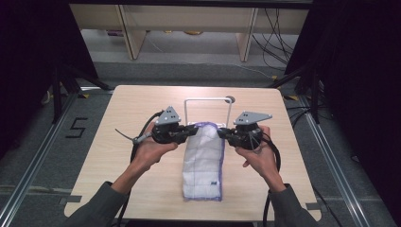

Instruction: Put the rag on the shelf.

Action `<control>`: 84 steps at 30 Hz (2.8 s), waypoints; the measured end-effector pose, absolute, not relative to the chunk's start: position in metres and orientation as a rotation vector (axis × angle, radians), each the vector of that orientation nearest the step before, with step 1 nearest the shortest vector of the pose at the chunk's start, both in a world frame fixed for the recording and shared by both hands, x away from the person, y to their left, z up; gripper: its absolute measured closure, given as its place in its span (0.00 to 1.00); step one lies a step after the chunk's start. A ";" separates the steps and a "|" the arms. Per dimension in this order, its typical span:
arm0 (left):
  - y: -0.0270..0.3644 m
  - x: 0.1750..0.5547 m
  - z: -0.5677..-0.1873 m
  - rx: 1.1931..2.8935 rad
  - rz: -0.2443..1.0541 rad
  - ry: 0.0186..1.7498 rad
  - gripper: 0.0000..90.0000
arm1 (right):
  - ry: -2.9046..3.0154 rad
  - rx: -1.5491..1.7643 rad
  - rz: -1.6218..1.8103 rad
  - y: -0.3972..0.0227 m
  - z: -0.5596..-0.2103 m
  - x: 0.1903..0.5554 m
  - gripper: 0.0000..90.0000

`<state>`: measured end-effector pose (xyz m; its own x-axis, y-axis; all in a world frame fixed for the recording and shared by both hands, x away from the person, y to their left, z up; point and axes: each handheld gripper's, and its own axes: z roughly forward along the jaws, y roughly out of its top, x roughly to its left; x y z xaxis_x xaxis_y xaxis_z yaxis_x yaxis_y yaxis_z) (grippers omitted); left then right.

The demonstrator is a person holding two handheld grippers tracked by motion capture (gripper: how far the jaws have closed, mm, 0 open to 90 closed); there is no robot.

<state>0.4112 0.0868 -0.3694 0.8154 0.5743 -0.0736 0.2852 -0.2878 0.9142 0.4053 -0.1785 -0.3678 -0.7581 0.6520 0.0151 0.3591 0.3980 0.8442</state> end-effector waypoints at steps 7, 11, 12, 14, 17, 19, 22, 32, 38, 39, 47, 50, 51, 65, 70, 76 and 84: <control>0.088 0.416 -0.330 1.873 0.348 0.619 0.95 | 2.315 0.866 1.332 -0.178 -0.335 0.413 0.92; 0.089 0.425 -0.309 1.855 0.365 0.627 0.95 | 2.269 0.839 1.344 -0.178 -0.313 0.420 0.92; 0.090 0.428 -0.305 1.849 0.362 0.630 0.95 | 2.263 0.831 1.353 -0.178 -0.308 0.422 0.92; 0.090 0.434 -0.298 1.844 0.374 0.643 0.95 | 2.254 0.849 1.351 -0.178 -0.301 0.427 0.92; 0.091 0.442 -0.291 1.828 0.384 0.661 0.95 | 2.246 0.857 1.354 -0.179 -0.292 0.437 0.92; 0.091 0.448 -0.288 1.827 0.396 0.671 0.95 | 2.231 0.875 1.337 -0.179 -0.285 0.445 0.92; 0.092 0.459 -0.283 1.800 0.389 0.696 0.95 | 2.218 0.878 1.335 -0.180 -0.279 0.453 0.92; 0.092 0.489 -0.264 1.771 0.436 0.704 0.95 | 2.171 0.877 1.334 -0.179 -0.253 0.482 0.92; 0.092 0.505 -0.254 1.752 0.439 0.708 0.95 | 2.143 0.897 1.346 -0.177 -0.242 0.496 0.92; 0.092 0.507 -0.252 1.751 0.445 0.708 0.95 | 2.139 0.904 1.355 -0.177 -0.239 0.498 0.92; 0.090 0.524 -0.241 1.705 0.478 0.725 0.95 | 2.108 0.923 1.378 -0.174 -0.225 0.511 0.92; 0.090 0.535 -0.245 1.655 0.479 0.748 0.95 | 2.096 0.960 1.380 -0.171 -0.225 0.519 0.92; 0.090 0.540 -0.249 1.641 0.476 0.762 0.95 | 2.089 0.951 1.380 -0.171 -0.226 0.523 0.92; 0.078 0.588 -0.301 1.653 0.436 0.870 0.94 | 2.084 1.117 1.257 -0.162 -0.269 0.575 0.91; 0.079 0.592 -0.318 1.674 0.402 0.907 0.93 | 2.094 1.168 1.207 -0.163 -0.285 0.586 0.91; 0.082 0.594 -0.335 1.691 0.370 0.948 0.93 | 2.124 1.200 1.197 -0.161 -0.304 0.591 0.90; 0.082 0.597 -0.352 1.742 0.354 0.994 0.90 | 2.179 1.237 1.117 -0.158 -0.325 0.600 0.86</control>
